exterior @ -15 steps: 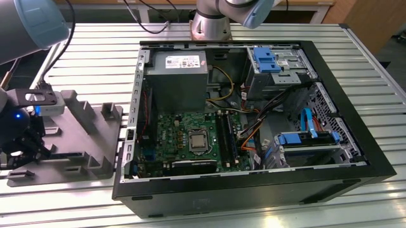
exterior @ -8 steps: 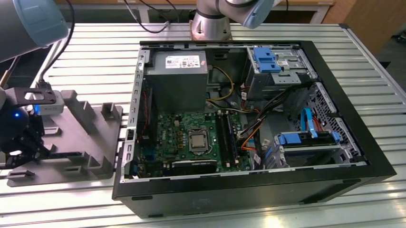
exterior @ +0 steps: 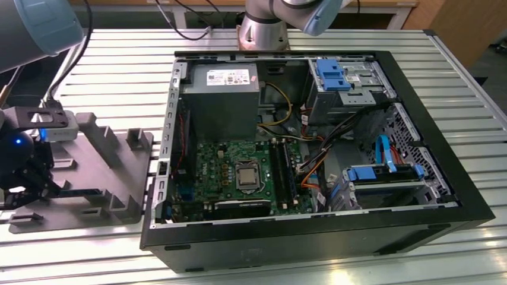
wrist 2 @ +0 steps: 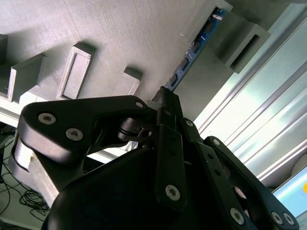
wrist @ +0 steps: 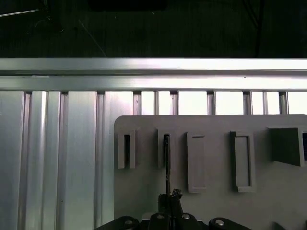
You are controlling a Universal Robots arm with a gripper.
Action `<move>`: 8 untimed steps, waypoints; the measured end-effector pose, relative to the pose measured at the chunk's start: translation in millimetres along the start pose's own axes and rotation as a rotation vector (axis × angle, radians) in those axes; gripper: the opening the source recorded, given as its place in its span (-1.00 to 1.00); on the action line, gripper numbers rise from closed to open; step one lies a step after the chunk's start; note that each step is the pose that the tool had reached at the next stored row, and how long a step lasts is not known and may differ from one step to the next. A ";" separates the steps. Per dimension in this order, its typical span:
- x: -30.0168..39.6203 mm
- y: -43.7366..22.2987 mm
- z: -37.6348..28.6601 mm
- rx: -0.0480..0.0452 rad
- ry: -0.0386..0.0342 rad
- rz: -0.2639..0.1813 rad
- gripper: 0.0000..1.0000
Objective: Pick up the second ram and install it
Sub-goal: 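Pick up the second ram and move it above second insertion slot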
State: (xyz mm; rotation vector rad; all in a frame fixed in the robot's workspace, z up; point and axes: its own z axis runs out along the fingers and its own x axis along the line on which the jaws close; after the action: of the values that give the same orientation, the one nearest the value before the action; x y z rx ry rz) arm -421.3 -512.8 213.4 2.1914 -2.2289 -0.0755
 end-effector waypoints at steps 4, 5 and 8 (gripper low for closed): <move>0.0 0.1 -2.7 0.0000 0.0000 0.000 -0.76; -0.1 0.2 -3.4 0.0000 0.0000 0.000 -0.76; -0.1 0.2 -5.2 0.0001 0.0000 0.000 -0.76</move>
State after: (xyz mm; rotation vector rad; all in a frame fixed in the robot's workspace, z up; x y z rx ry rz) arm -421.2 -512.8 218.5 2.1915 -2.2289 -0.0754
